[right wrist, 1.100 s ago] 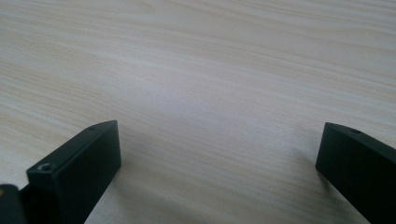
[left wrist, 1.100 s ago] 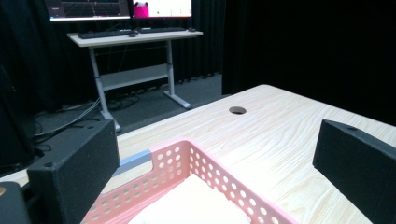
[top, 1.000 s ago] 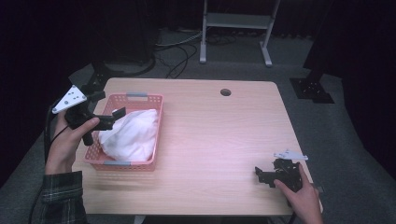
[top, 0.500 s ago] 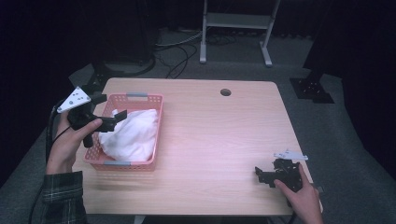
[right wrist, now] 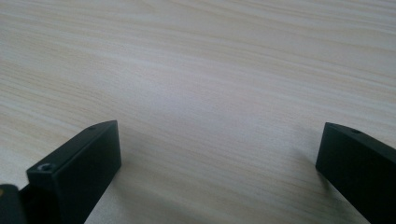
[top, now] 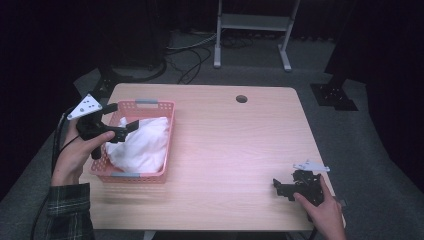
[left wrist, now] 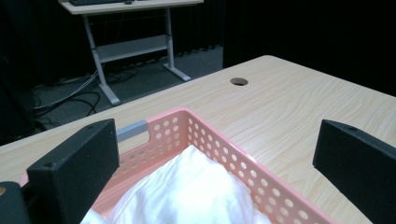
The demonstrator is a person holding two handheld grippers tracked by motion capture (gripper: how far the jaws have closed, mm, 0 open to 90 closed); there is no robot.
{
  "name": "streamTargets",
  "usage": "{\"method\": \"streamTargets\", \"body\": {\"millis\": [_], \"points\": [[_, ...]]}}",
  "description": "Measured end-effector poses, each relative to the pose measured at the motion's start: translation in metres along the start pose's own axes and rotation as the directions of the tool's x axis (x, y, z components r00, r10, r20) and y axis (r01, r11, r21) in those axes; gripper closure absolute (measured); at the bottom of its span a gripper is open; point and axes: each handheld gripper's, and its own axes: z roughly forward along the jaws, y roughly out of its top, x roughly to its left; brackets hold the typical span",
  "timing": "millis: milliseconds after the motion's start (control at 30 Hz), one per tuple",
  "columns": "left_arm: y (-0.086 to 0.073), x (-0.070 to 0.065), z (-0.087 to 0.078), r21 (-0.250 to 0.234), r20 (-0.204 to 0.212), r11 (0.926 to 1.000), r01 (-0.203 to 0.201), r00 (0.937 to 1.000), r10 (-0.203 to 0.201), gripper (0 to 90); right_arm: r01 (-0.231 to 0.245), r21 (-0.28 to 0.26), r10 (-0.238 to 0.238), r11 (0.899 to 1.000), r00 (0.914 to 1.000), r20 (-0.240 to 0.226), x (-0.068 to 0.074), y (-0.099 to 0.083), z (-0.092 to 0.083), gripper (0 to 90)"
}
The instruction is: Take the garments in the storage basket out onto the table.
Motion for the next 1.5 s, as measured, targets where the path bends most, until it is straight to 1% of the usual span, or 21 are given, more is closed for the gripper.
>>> {"method": "streamTargets", "body": {"millis": [167,267,433,533,600,933,1333,1500], "points": [[-0.003,0.001,0.002,0.018,-0.017,0.9998,0.009,0.9998,-0.009,0.0,0.0,0.0,0.0,1.0,1.0,0.0,0.0,0.0,0.0,0.0],[-0.005,0.002,0.004,0.032,-0.012,0.9995,0.006,0.9999,-0.006,0.0,0.0,0.0,0.0,1.0,1.0,0.0,0.0,0.0,0.0,0.0],[-0.008,0.003,0.008,0.052,-0.005,0.9985,0.016,0.9999,-0.015,0.0,0.0,0.0,0.0,1.0,1.0,0.0,0.0,0.0,0.0,0.0],[-0.009,0.002,0.011,0.069,-0.005,0.9976,0.004,1.0,-0.004,0.0,0.0,0.0,0.0,1.0,1.0,0.0,0.0,0.0,0.0,0.0],[-0.01,0.001,0.012,0.074,-0.002,0.9972,0.01,0.9999,-0.01,0.0,-0.001,0.0,0.001,1.0,1.0,0.0,0.0,0.0,0.0,0.0],[-0.013,0.002,0.017,0.106,-0.016,0.9941,0.024,0.9996,-0.022,0.0,0.0,0.0,0.0,1.0,1.0,0.0,0.0,0.0,0.0,0.0],[-0.016,0.002,0.022,0.14,-0.02,0.9898,0.023,0.9996,-0.02,0.0,0.0,0.0,0.0,1.0,1.0,0.0,0.0,0.0,0.0,0.0],[-0.019,0.003,0.023,0.144,-0.022,0.989,0.031,0.9994,-0.028,0.0,0.0,0.0,0.0,1.0,1.0,0.0,0.0,0.0,0.0,0.0]]}}
